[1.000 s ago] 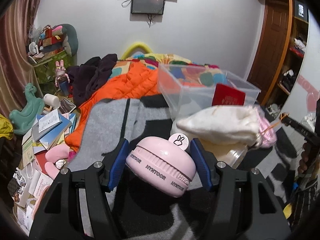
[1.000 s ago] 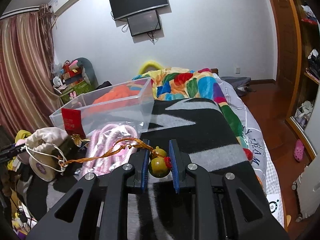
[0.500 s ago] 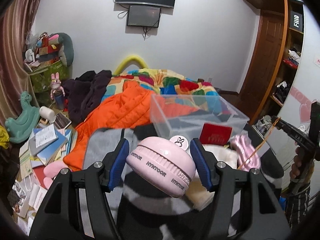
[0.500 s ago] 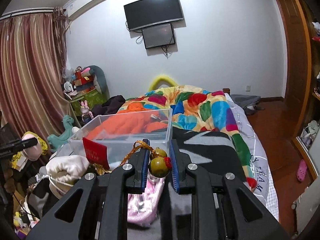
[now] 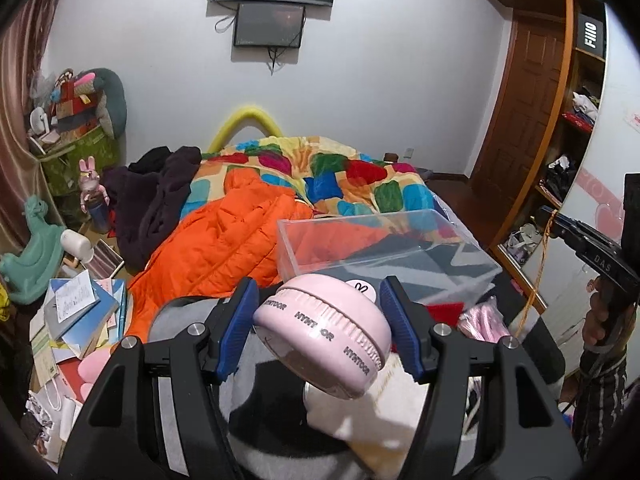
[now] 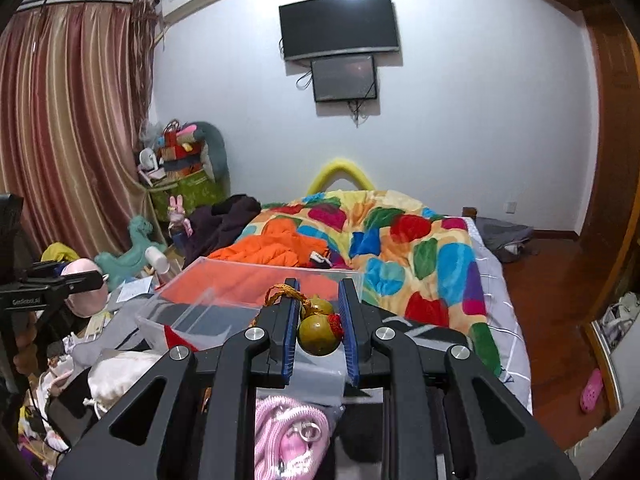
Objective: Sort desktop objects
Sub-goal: 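Drop the pink container into the clear box while the right tool holds the box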
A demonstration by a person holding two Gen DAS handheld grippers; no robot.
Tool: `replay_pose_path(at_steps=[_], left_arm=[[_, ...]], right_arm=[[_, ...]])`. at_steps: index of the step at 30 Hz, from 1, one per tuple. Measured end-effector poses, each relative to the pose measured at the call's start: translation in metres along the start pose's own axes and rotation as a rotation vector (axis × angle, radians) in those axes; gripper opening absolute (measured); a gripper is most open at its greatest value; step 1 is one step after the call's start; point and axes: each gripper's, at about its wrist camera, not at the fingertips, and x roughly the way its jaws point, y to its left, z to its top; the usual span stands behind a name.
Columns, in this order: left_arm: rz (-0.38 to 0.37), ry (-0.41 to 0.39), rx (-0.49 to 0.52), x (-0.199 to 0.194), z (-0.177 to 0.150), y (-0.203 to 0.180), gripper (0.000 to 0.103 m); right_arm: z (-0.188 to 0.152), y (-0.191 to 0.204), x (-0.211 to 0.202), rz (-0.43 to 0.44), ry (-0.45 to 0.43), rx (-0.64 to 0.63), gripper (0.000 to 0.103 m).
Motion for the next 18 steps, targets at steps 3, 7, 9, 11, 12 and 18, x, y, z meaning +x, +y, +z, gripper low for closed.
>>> replay_pose_path(at_steps=[3, 7, 9, 11, 12, 18], left_arm=[[0.009, 0.016, 0.018, 0.016, 0.006, -0.003, 0.063], [-0.010, 0.040, 0.032, 0.040, 0.011, -0.009, 0.063], [-0.022, 0.050, 0.037, 0.049, 0.013, -0.013, 0.063], [-0.020, 0.062, 0.045, 0.061, 0.016, -0.017, 0.063], [-0.018, 0.069, 0.048, 0.068, 0.017, -0.018, 0.063], [-0.001, 0.132, 0.070, 0.104, 0.013, -0.024, 0.063]], right_arm=[[0.005, 0.003, 0.017, 0.006, 0.021, -0.013, 0.018], [0.006, 0.004, 0.040, 0.030, 0.064, -0.025, 0.018], [0.004, 0.006, 0.054, 0.031, 0.092, -0.035, 0.018], [0.002, 0.008, 0.068, 0.036, 0.128, -0.048, 0.018], [0.001, 0.009, 0.076, 0.037, 0.148, -0.056, 0.018], [-0.011, 0.001, 0.106, 0.044, 0.261, -0.083, 0.018]])
